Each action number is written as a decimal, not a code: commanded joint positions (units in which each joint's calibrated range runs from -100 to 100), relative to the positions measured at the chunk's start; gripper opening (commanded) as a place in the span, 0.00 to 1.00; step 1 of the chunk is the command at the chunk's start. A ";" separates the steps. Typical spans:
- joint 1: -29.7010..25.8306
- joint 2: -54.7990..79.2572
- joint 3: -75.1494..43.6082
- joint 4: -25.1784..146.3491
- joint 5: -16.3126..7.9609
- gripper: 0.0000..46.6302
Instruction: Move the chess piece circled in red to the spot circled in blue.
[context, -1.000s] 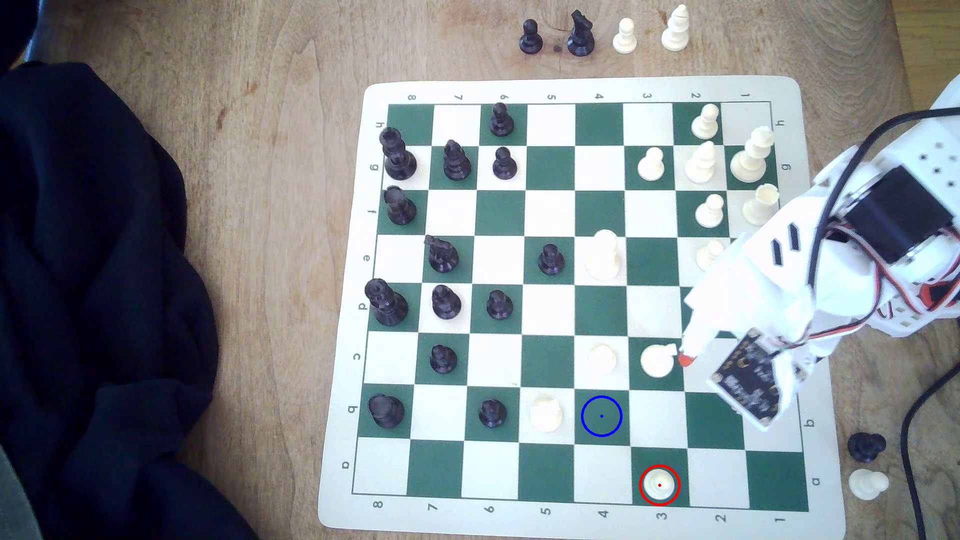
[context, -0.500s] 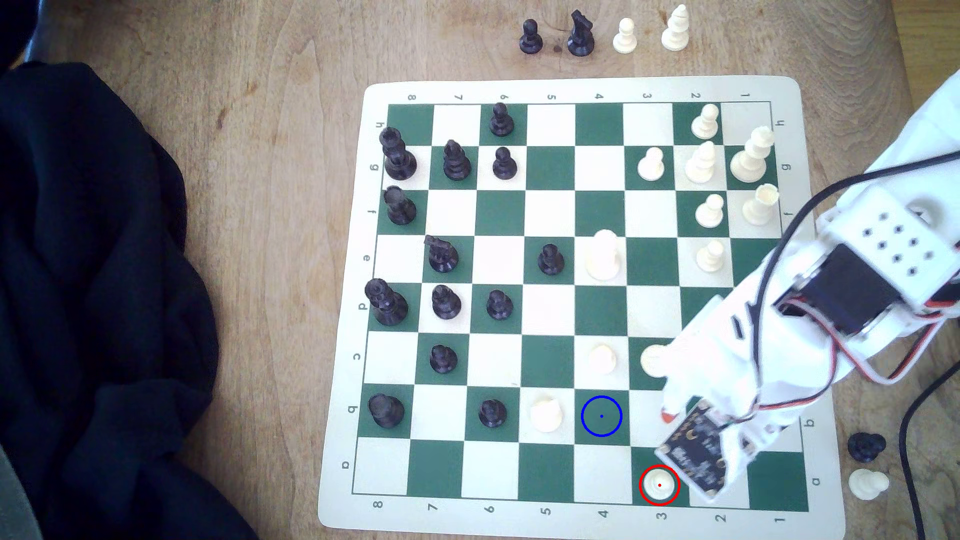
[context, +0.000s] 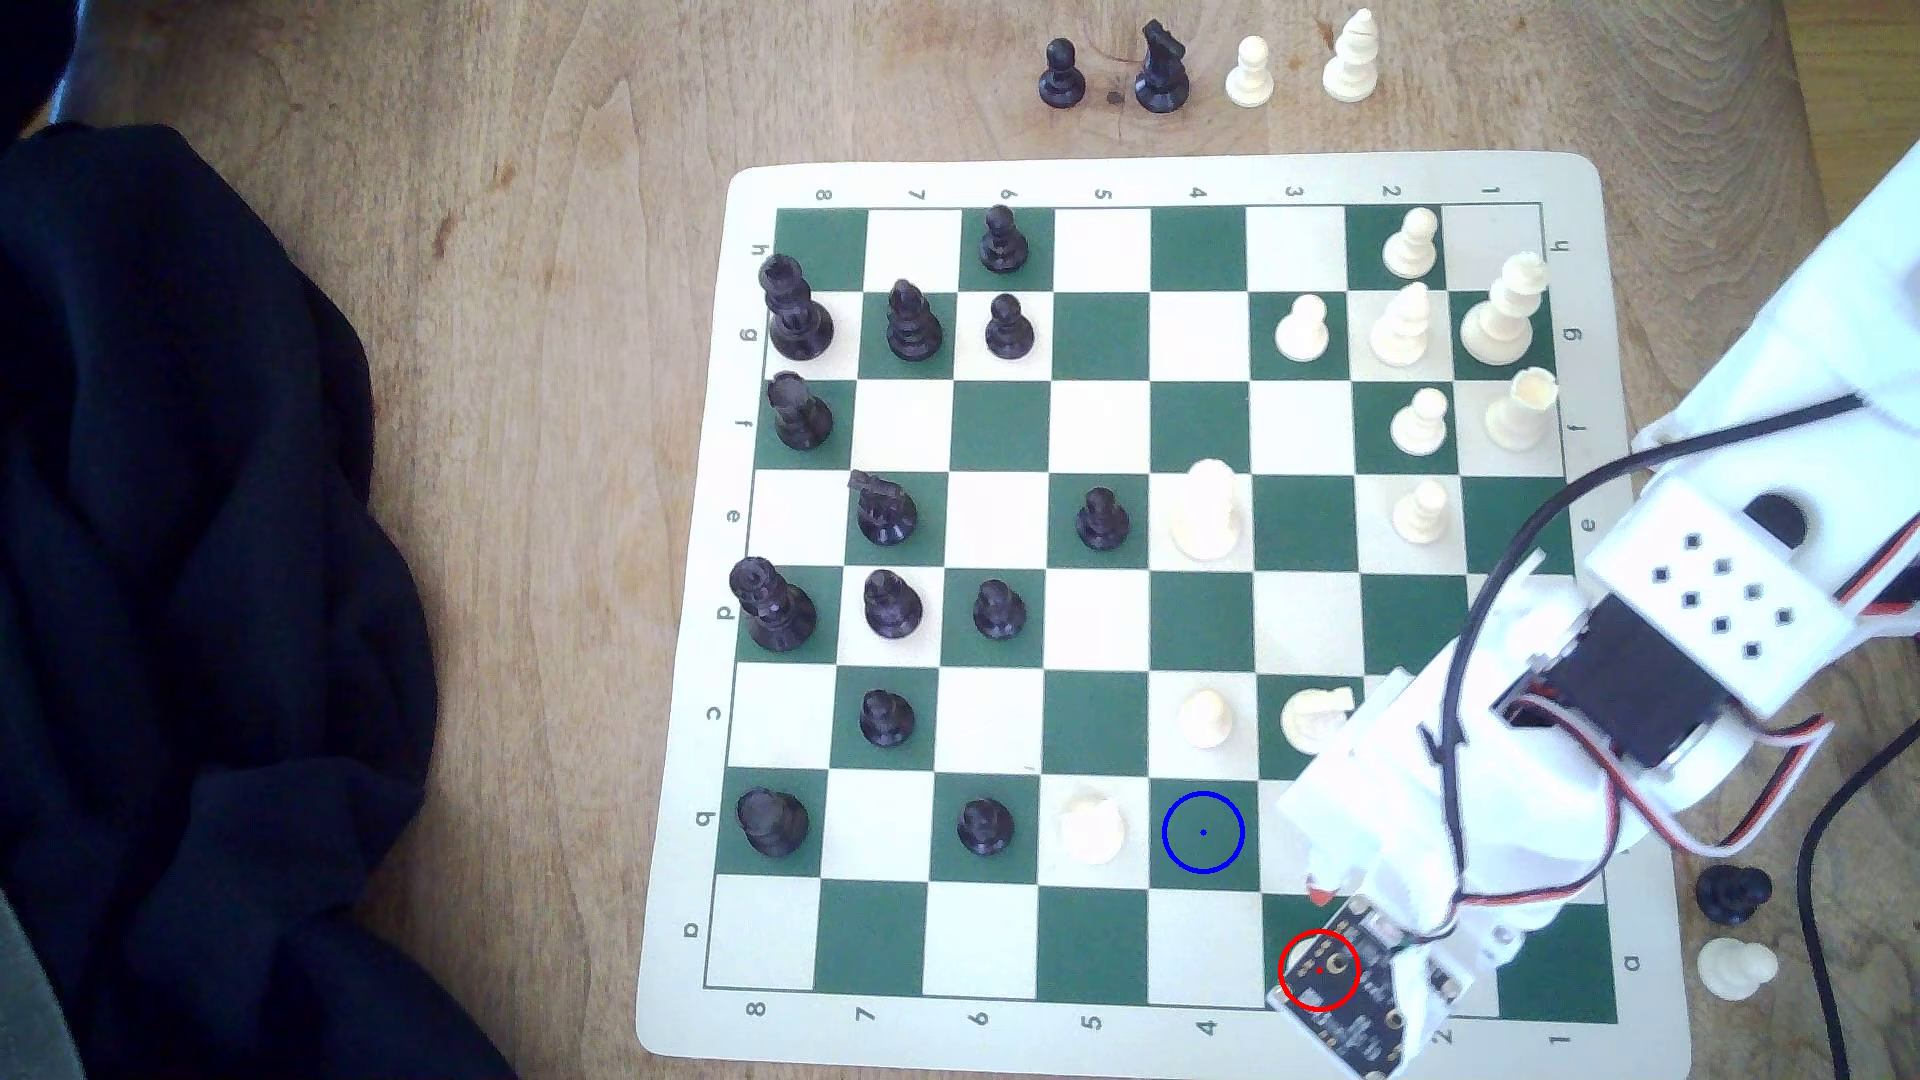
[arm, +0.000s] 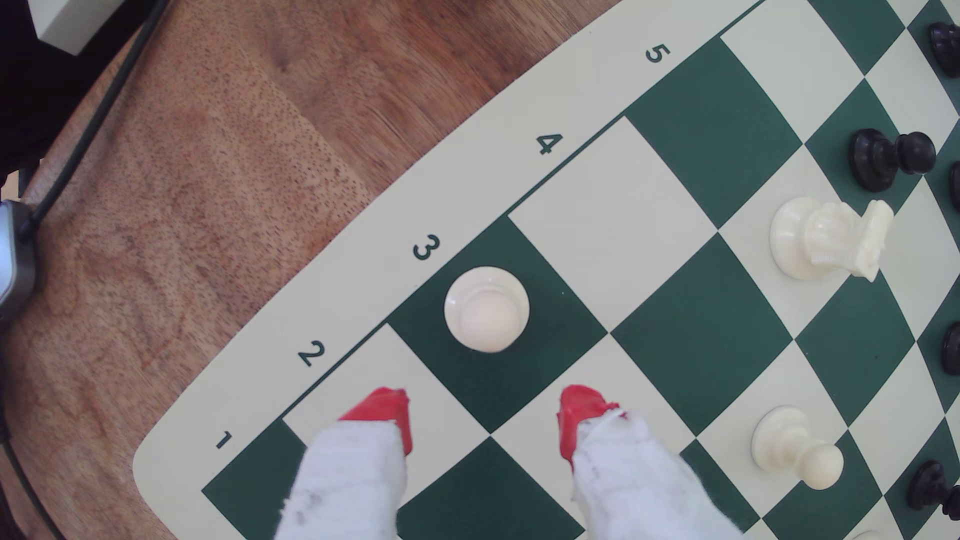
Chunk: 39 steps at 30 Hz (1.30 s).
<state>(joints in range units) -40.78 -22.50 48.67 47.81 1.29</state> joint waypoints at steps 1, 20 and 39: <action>-0.71 1.87 -6.33 -1.62 -0.20 0.32; -0.24 11.29 -12.22 -4.24 -0.15 0.29; -0.79 12.39 -13.67 -1.86 0.15 0.25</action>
<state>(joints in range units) -41.52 -8.84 39.45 45.50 1.29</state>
